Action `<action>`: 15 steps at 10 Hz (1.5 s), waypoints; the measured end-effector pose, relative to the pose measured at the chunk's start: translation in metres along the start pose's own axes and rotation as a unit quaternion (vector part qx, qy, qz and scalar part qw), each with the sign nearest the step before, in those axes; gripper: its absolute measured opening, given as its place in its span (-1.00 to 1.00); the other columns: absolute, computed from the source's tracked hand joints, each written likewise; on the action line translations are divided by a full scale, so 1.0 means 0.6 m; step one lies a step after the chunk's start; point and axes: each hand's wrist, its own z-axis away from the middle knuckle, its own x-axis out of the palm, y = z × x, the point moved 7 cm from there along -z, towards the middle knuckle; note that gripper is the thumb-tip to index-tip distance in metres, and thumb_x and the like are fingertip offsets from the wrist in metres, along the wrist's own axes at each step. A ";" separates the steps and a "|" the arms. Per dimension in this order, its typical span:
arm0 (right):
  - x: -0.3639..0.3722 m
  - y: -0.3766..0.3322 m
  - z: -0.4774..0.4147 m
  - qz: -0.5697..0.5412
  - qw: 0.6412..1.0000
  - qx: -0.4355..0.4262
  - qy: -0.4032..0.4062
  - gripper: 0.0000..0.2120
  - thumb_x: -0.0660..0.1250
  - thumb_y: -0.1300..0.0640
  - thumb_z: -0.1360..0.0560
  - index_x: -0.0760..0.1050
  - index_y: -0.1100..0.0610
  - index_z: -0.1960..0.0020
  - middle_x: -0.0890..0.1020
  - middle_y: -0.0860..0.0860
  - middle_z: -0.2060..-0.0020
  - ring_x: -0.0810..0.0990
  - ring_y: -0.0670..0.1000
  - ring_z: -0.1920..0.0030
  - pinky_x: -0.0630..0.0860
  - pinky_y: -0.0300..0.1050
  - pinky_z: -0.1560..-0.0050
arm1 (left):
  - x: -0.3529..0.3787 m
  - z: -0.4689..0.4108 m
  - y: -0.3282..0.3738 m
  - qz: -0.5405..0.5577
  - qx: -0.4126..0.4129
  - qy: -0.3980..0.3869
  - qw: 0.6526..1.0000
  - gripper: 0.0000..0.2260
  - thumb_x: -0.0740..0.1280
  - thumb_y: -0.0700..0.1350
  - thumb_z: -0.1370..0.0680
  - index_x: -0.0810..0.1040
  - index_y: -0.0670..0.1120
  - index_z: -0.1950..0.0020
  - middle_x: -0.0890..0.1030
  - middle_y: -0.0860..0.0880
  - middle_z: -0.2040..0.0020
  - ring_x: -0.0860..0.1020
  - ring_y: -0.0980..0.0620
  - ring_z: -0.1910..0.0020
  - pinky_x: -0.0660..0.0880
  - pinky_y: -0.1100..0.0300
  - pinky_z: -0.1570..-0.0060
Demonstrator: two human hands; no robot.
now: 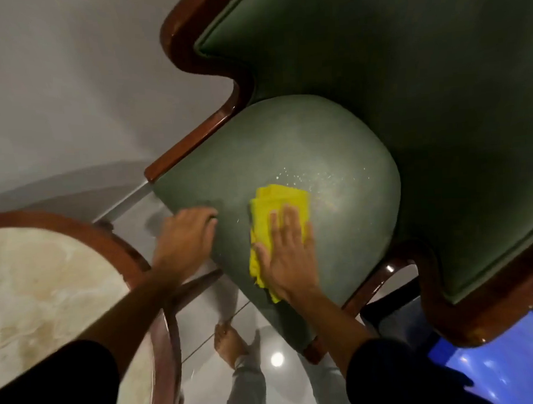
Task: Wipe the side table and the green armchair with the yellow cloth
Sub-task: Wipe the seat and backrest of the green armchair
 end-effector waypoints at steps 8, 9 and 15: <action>-0.014 0.102 0.011 -0.085 0.889 0.444 0.075 -0.46 0.08 -0.04 -0.64 0.12 0.15 -0.55 0.14 0.27 -0.54 0.10 0.26 -0.55 0.06 0.24 -0.50 | 0.058 -0.166 -0.094 0.020 0.095 -0.092 0.991 -0.45 -0.14 0.17 -0.61 0.03 -0.01 -0.57 0.01 -0.08 -0.62 -0.07 -0.02 -0.59 -0.16 -0.05 -0.54; -0.018 0.073 -0.093 -0.065 0.922 0.374 0.079 -0.47 0.05 -0.09 -0.64 0.09 0.04 -0.56 0.09 0.18 -0.58 0.03 0.19 -0.57 -0.02 0.23 -0.53 | 0.041 -0.176 -0.096 0.127 0.064 -0.099 0.985 -0.48 -0.16 0.16 -0.62 0.18 0.04 -0.54 0.14 -0.05 -0.60 0.06 0.02 -0.57 -0.04 0.00 -0.55; -0.033 0.191 0.083 -0.154 0.956 0.127 0.216 -0.52 0.02 0.02 -0.64 0.19 0.14 -0.52 0.17 0.23 -0.54 0.13 0.25 -0.54 0.09 0.26 -0.52 | 0.076 -0.072 -0.089 0.050 -0.032 -0.117 0.991 -0.34 -0.16 0.38 -0.52 -0.02 0.12 -0.56 -0.16 -0.07 -0.62 -0.20 -0.06 -0.58 -0.15 -0.14 -0.52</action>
